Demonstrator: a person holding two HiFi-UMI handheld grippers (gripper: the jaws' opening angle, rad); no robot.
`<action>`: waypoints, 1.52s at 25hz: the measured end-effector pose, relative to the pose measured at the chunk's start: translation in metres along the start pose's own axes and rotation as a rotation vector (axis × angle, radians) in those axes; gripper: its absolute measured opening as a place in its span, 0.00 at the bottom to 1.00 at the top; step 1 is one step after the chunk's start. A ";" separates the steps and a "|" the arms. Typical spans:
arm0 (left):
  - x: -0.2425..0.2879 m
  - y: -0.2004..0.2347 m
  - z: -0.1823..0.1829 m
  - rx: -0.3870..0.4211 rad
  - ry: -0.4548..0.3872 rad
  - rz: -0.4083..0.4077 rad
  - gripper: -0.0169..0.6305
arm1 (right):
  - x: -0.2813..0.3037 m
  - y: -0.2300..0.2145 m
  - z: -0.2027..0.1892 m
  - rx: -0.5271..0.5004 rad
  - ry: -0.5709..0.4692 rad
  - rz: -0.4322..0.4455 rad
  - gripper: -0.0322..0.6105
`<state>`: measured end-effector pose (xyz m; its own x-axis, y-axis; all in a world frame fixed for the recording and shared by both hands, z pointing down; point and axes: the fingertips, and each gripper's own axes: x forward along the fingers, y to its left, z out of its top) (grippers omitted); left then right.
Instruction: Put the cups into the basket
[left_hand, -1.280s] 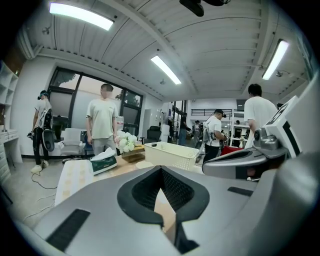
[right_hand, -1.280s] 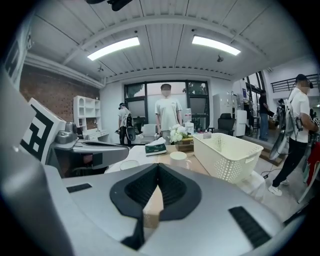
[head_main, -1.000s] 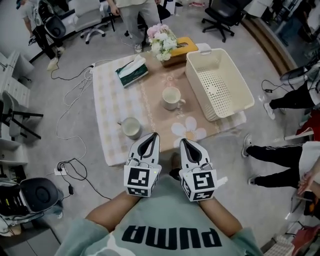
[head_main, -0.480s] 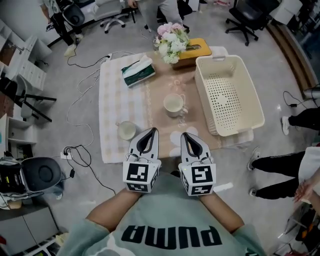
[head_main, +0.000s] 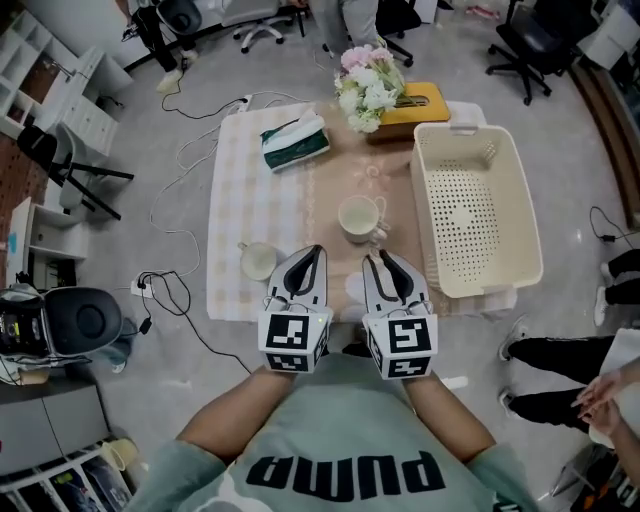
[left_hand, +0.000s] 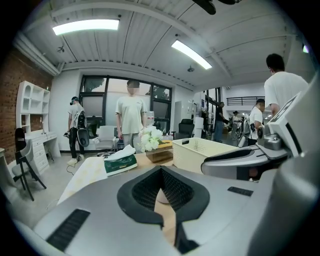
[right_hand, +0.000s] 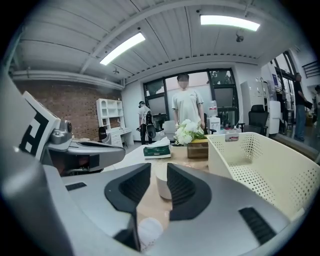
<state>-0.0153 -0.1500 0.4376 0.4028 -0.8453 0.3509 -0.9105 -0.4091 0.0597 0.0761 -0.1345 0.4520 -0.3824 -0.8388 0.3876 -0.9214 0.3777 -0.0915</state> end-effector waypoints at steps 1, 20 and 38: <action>0.003 0.003 -0.002 -0.004 0.005 0.002 0.02 | 0.005 -0.001 -0.001 -0.003 0.009 0.001 0.26; 0.059 0.036 -0.027 0.015 0.101 -0.051 0.02 | 0.102 -0.010 -0.027 -0.099 0.193 -0.021 0.63; 0.085 0.048 -0.046 -0.017 0.151 -0.060 0.02 | 0.144 -0.019 -0.058 -0.109 0.315 0.007 0.67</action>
<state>-0.0288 -0.2252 0.5133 0.4396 -0.7577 0.4823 -0.8870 -0.4508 0.1001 0.0423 -0.2397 0.5631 -0.3323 -0.6801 0.6535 -0.8996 0.4366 -0.0031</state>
